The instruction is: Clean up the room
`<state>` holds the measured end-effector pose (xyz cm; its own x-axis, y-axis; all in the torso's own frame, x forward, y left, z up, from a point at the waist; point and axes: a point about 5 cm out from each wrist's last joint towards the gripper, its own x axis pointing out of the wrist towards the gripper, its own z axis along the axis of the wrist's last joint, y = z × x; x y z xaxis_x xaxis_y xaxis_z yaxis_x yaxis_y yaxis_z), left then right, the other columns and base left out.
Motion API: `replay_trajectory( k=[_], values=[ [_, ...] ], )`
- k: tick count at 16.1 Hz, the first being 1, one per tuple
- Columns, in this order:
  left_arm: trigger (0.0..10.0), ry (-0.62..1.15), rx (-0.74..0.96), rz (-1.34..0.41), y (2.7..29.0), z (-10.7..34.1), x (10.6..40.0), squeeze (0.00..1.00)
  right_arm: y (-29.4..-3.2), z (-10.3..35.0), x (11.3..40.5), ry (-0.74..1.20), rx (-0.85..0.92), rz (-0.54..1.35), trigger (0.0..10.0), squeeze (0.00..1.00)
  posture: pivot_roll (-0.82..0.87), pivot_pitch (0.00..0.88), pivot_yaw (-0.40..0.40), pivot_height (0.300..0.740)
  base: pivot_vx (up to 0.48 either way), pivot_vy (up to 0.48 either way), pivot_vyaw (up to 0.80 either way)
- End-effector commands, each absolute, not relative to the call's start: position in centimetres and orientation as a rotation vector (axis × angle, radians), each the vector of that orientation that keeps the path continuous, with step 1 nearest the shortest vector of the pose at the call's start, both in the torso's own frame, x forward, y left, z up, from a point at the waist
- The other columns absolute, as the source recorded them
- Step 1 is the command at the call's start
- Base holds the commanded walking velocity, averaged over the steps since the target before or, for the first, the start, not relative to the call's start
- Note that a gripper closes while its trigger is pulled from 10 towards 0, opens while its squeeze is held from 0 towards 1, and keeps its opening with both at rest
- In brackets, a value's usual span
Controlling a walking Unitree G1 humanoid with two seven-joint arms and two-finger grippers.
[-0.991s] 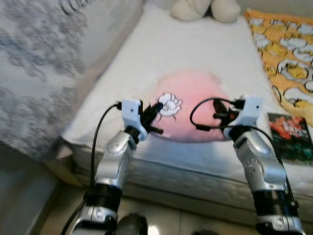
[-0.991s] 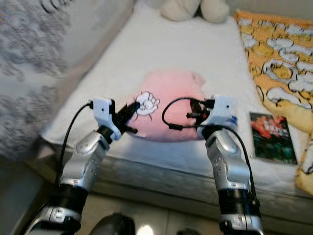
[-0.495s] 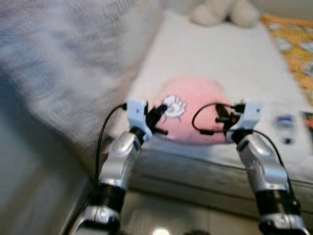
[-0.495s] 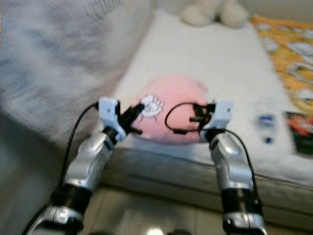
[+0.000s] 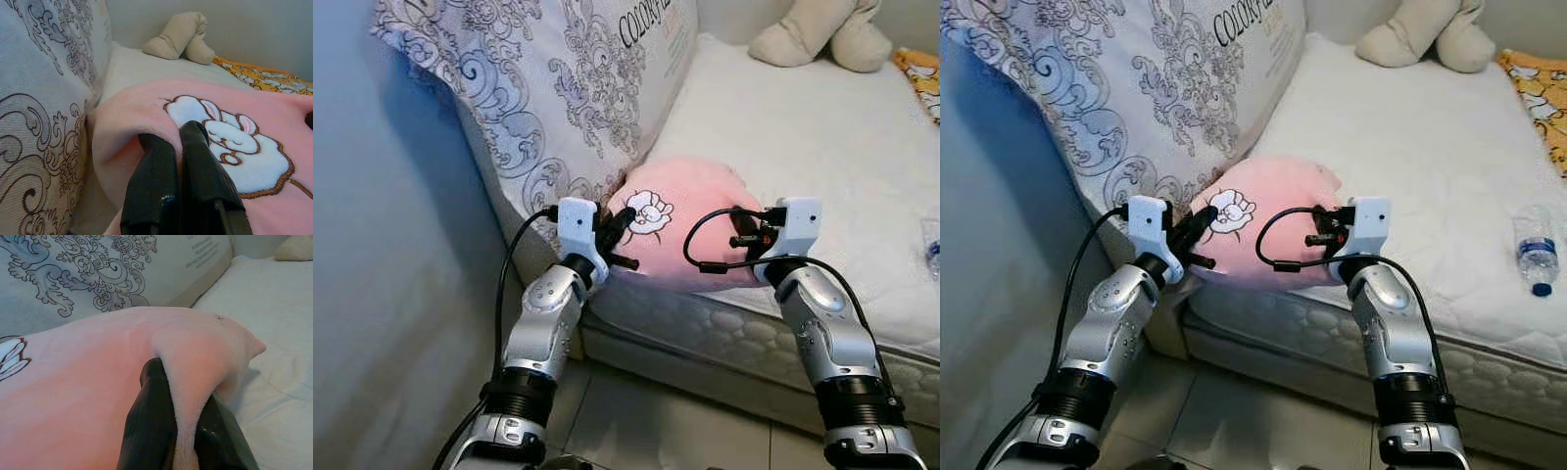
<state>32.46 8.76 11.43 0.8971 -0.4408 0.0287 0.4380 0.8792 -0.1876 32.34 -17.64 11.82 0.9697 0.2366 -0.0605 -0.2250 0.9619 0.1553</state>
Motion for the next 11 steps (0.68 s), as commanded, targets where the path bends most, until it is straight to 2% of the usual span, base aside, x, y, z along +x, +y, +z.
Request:
replay_trajectory(
  k=[1, 6, 8, 11],
  values=[
    [0.0, -0.024, -0.181, -0.428, 9.19, 12.14, 32.73, 0.00, -19.07, 12.76, 32.58, 0.029, 0.115, 0.189, 0.0, 0.00, -0.10, 0.000, 0.017, 0.740, 0.274, 0.000, 0.00],
    [0.0, -0.038, -0.174, -0.397, 9.24, 12.38, 32.93, 0.00, -19.12, 13.45, 33.04, 0.011, 0.076, 0.204, 0.0, 0.00, -0.10, 0.000, 0.012, 0.740, 0.477, 0.000, 0.00],
    [0.0, -0.035, -0.173, -0.390, 9.36, 12.32, 32.94, 0.00, -19.20, 13.54, 33.10, 0.008, 0.075, 0.200, 0.0, 0.00, -0.09, 0.000, 0.011, 0.740, 0.480, 0.000, 0.66],
    [0.0, -0.034, -0.177, -0.369, 9.58, 12.35, 33.06, 0.00, -19.22, 13.40, 33.12, 0.010, 0.089, 0.192, 0.0, 0.00, -0.09, 0.000, 0.011, 0.740, 0.480, 0.000, 0.00]
  ],
)
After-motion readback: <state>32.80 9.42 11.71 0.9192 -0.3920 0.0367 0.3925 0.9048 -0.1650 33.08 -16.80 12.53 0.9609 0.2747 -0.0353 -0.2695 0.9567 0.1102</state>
